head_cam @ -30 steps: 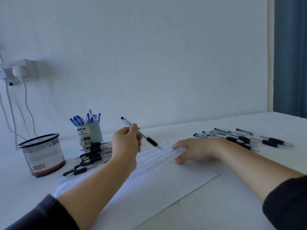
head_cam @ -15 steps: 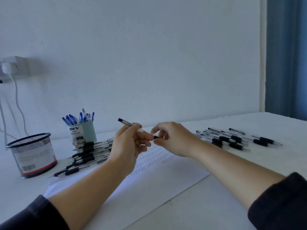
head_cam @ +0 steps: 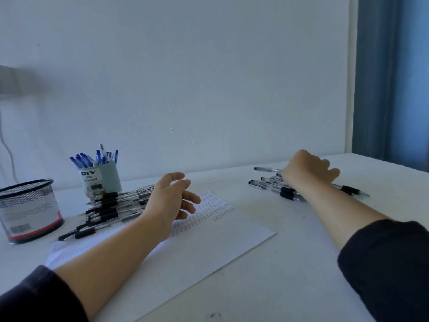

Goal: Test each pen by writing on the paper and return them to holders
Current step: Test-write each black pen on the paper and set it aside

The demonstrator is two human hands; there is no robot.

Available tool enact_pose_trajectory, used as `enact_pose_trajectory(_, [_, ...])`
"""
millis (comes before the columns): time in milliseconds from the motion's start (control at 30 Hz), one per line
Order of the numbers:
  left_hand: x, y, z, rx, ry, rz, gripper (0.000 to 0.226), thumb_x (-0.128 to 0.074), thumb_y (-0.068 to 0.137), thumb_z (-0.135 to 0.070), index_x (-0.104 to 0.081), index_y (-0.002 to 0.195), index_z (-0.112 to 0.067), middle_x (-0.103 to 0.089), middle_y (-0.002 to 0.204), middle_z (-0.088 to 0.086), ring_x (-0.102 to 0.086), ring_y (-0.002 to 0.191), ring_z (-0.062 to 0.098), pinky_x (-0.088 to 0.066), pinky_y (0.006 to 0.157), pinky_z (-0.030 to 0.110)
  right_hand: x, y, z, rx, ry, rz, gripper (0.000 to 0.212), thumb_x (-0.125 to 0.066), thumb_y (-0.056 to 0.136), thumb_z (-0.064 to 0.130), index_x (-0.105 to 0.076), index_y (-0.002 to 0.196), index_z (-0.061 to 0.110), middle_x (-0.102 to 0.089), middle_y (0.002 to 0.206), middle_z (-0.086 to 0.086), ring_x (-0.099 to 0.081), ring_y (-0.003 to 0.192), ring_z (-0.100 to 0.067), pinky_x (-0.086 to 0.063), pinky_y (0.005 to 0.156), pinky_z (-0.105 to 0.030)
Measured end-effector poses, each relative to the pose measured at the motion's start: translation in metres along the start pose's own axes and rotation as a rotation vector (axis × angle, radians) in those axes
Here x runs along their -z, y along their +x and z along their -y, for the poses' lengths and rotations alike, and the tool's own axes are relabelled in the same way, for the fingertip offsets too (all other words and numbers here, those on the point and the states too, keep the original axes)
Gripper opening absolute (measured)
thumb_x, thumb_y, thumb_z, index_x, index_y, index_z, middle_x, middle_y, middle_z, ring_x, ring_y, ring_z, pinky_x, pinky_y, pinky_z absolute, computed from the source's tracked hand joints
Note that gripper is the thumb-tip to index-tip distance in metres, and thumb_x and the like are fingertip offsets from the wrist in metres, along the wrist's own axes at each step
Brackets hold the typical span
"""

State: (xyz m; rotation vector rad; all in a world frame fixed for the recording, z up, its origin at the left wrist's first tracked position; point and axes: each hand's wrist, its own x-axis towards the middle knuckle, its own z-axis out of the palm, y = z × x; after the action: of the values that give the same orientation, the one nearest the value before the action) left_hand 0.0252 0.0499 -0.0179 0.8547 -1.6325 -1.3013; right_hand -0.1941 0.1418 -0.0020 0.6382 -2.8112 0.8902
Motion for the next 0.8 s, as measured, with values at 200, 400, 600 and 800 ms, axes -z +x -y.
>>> enact_pose_trajectory(200, [0.001,0.002,0.001,-0.003,0.028,-0.004,0.025,-0.045,0.098,-0.009,-0.048,0.123,-0.015,-0.063,0.061,0.010,-0.051,0.043,0.016,-0.038,0.045,0.027,-0.001,-0.005,-0.005,-0.051,-0.153,0.028,0.007,-0.052,0.083,0.018,-0.045,0.084,0.015,-0.045,0.092,-0.008,-0.036,0.113,-0.031,-0.022,0.100,-0.043])
enact_pose_trajectory(400, [0.003,0.003,-0.001,-0.008,0.062,-0.014,0.019,-0.044,0.097,-0.007,-0.057,0.109,-0.013,-0.064,0.061,0.008,-0.052,0.044,0.016,-0.039,0.047,0.027,-0.006,-0.015,0.011,0.222,-0.155,0.017,0.018,-0.048,0.087,0.020,-0.050,0.104,0.016,-0.048,0.123,-0.008,-0.032,0.123,-0.032,-0.024,0.101,-0.042])
enact_pose_trajectory(600, [0.023,0.010,-0.022,-0.041,0.105,-0.059,0.020,-0.048,0.095,-0.006,-0.066,0.088,-0.004,-0.065,0.064,0.009,-0.054,0.052,0.018,-0.041,0.054,0.027,-0.020,-0.046,0.034,0.785,0.007,0.324,0.043,-0.051,0.091,0.042,-0.049,0.132,0.033,-0.037,0.147,0.002,-0.020,0.138,-0.023,-0.020,0.107,-0.040])
enact_pose_trajectory(800, [0.079,0.039,-0.029,-0.259,0.677,-0.319,0.025,-0.054,0.087,-0.003,-0.065,0.071,-0.019,-0.065,0.071,0.001,-0.054,0.065,0.018,-0.045,0.062,0.026,-0.044,-0.067,0.048,0.923,-0.029,0.631,0.048,-0.048,0.091,0.046,-0.041,0.138,0.040,-0.026,0.154,0.009,-0.010,0.145,-0.011,-0.011,0.115,-0.037])
